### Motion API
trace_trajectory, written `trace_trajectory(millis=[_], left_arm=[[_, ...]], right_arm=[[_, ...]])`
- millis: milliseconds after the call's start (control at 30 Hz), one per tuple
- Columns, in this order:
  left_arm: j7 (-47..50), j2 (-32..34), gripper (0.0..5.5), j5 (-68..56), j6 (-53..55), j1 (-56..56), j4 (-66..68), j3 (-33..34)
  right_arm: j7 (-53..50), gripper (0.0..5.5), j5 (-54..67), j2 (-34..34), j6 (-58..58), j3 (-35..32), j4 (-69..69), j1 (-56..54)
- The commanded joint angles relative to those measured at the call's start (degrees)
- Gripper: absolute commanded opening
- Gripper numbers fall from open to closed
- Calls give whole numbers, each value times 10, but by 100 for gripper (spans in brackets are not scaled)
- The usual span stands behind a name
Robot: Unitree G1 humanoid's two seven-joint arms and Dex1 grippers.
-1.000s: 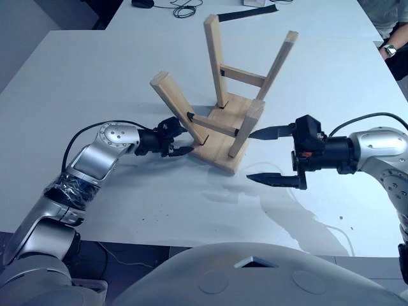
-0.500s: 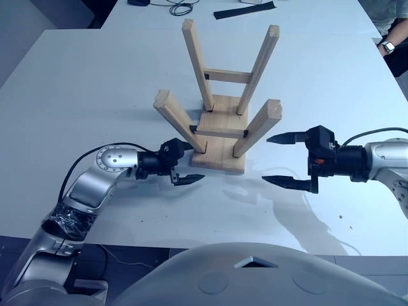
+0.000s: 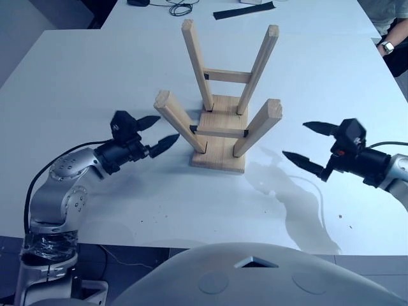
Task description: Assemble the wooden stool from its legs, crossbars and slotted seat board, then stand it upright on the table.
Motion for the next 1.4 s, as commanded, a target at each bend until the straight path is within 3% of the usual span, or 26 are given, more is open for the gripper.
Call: trace_trajectory(millis=[33,133,233,400,533,700,867,933,1033,1100,1267,1400], left_arm=[[112,-39,369,-54,43,-39,-44,54],[170,-49,369,-39,53,-39,-92,54],[229,-47,369,44,47,-7,-141,25],[294,-62,369,192,4,51,-174,-43],[316,-87,369,245,-11,60,-162,-69],[361,-129,369,297,-59,25,-95,-47],[350,-127,369,319,-105,2,-84,-29],[332,-124,369,317,-85,-9,-119,-66],[318,-143,369,321,-28,-45,-182,-164],[311,-154,369,323,11,-74,-204,-219],[300,-151,369,352,59,-86,-203,-256],[307,-138,369,370,46,-56,-165,-197]], right_arm=[[-149,420,29,76,63,-37,-25,-59],[-276,420,6,129,114,-41,-63,-78],[-382,420,-92,130,149,13,-131,-63],[-471,420,-103,204,200,94,-212,-71],[-499,420,-105,234,211,99,-213,-76],[-535,420,-141,271,234,53,-203,-92],[-549,420,-179,270,268,43,-208,-108],[-559,420,-179,298,301,91,-211,-136],[-587,420,-176,401,345,223,-174,-219],[-600,420,-180,460,362,262,-151,-242],[-600,420,-226,493,371,237,-118,-242],[-563,420,-250,442,354,188,-102,-229]])
